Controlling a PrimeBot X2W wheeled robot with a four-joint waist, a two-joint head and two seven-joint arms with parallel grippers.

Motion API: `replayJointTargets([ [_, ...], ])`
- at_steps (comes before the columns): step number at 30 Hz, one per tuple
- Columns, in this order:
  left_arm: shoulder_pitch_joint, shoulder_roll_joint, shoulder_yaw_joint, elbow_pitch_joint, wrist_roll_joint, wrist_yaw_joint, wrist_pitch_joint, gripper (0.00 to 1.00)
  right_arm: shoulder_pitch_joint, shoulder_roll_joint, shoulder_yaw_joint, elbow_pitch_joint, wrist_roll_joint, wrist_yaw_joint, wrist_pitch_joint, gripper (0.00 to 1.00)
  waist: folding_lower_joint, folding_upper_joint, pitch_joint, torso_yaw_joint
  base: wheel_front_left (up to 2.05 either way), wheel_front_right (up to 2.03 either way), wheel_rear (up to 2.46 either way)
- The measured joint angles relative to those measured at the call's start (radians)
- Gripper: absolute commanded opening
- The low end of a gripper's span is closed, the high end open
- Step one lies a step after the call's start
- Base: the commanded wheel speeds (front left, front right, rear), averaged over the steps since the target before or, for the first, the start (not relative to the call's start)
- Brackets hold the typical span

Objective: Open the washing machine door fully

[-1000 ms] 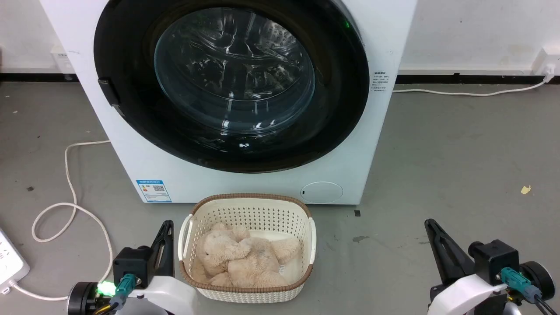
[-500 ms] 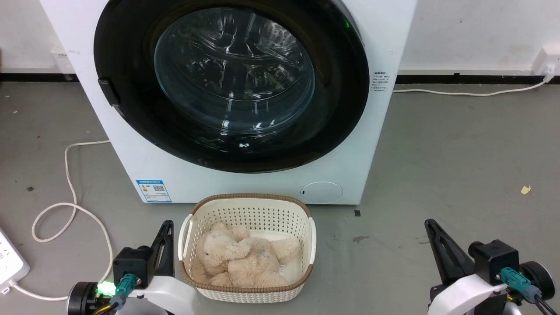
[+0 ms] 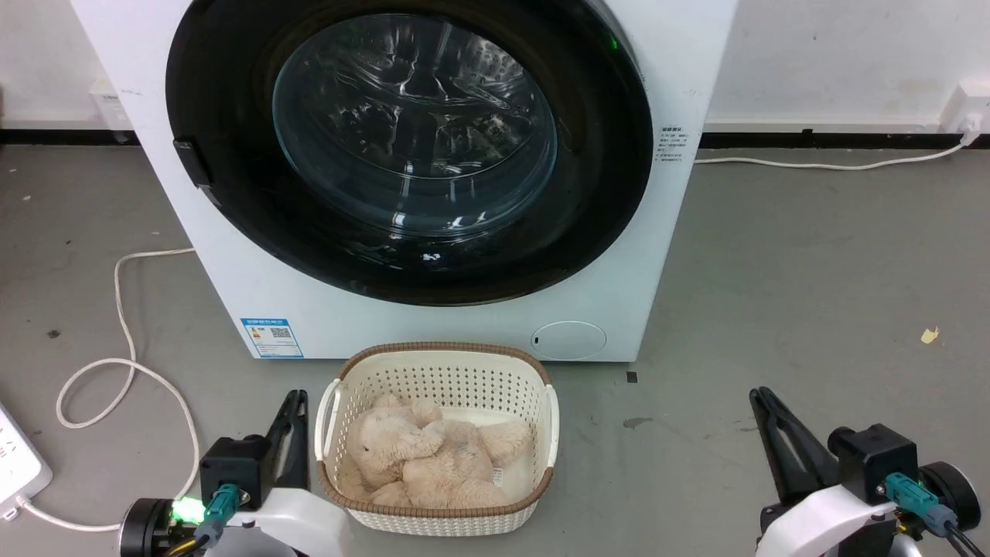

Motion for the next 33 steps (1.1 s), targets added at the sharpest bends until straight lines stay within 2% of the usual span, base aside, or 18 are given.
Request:
replayJointTargets([
  [21,0.000,0.000,-0.020,-0.001,-0.004,0.004,-0.029,1.00,0.000,0.000,-0.004,-0.005,0.008,0.000,-0.029,1.00,0.0000,0.0000,0.015,0.004,0.00,0.00,0.00],
  [33,-0.022,0.000,-0.040,-0.030,-0.026,0.021,-0.054,1.00,-0.056,-0.026,-0.005,-0.013,0.012,0.000,-0.051,1.00,0.0001,0.0000,0.077,0.014,0.00,0.00,0.00],
])
